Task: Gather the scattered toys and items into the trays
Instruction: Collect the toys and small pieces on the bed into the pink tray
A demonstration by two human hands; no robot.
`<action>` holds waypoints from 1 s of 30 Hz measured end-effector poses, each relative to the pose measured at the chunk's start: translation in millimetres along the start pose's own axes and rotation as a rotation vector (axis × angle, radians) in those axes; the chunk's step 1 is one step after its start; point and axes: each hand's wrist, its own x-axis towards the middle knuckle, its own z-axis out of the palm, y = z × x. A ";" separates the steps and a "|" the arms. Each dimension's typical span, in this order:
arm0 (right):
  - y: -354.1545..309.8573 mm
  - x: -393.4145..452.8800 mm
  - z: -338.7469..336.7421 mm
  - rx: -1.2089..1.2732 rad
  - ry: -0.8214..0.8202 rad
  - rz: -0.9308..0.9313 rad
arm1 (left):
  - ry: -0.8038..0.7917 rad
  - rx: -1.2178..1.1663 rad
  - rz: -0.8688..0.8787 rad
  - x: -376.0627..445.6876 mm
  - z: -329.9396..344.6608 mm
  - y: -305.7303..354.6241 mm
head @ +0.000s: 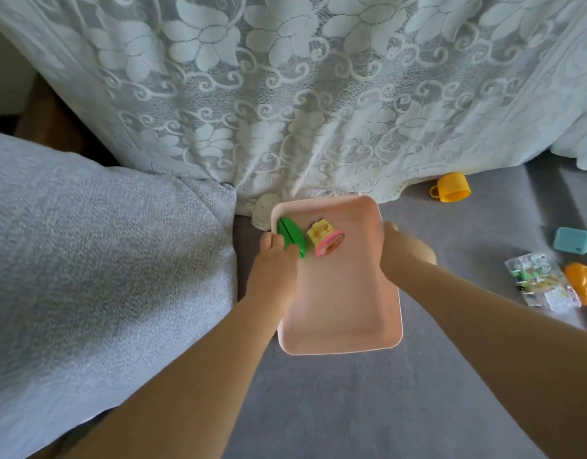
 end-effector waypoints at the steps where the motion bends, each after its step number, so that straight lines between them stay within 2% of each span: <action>1: 2.5 -1.0 2.1 -0.015 0.011 0.008 | -0.006 -0.002 0.002 -2.9 -0.1 -0.9; 7: 12.1 -16.1 6.5 -0.079 -0.057 0.101 | -0.049 -0.026 0.035 -19.4 2.5 8.9; 11: 25.1 -30.1 6.2 -0.143 -0.156 0.186 | -0.115 -0.184 0.000 -21.2 -2.4 16.0; 13: 29.9 -24.8 0.3 -0.124 -0.181 0.183 | -0.051 -0.235 -0.054 -14.5 -9.4 16.4; 15: 32.5 -9.3 -9.2 -0.012 -0.117 0.186 | 0.067 -0.311 -0.145 1.0 -15.6 10.7; 18: 36.3 24.2 -27.5 0.272 0.104 0.233 | 0.180 -0.324 -0.224 35.6 -14.0 -6.9; 20: 42.1 45.5 -34.4 0.226 0.260 0.222 | 0.149 -0.217 -0.231 56.5 -6.1 -17.3; 22: 48.2 64.6 -37.3 0.075 0.334 0.200 | 0.090 -0.147 -0.238 72.4 5.1 -24.1; 24: 53.3 83.6 -37.0 -0.008 0.320 0.203 | 0.049 -0.126 -0.234 82.9 13.5 -28.7; 27: 60.4 107.1 -31.4 0.107 0.211 0.258 | 0.099 -0.145 -0.189 94.9 22.9 -33.1; 30: 70.4 116.4 -26.6 0.142 0.246 0.223 | 0.107 -0.109 -0.188 103.1 22.5 -36.5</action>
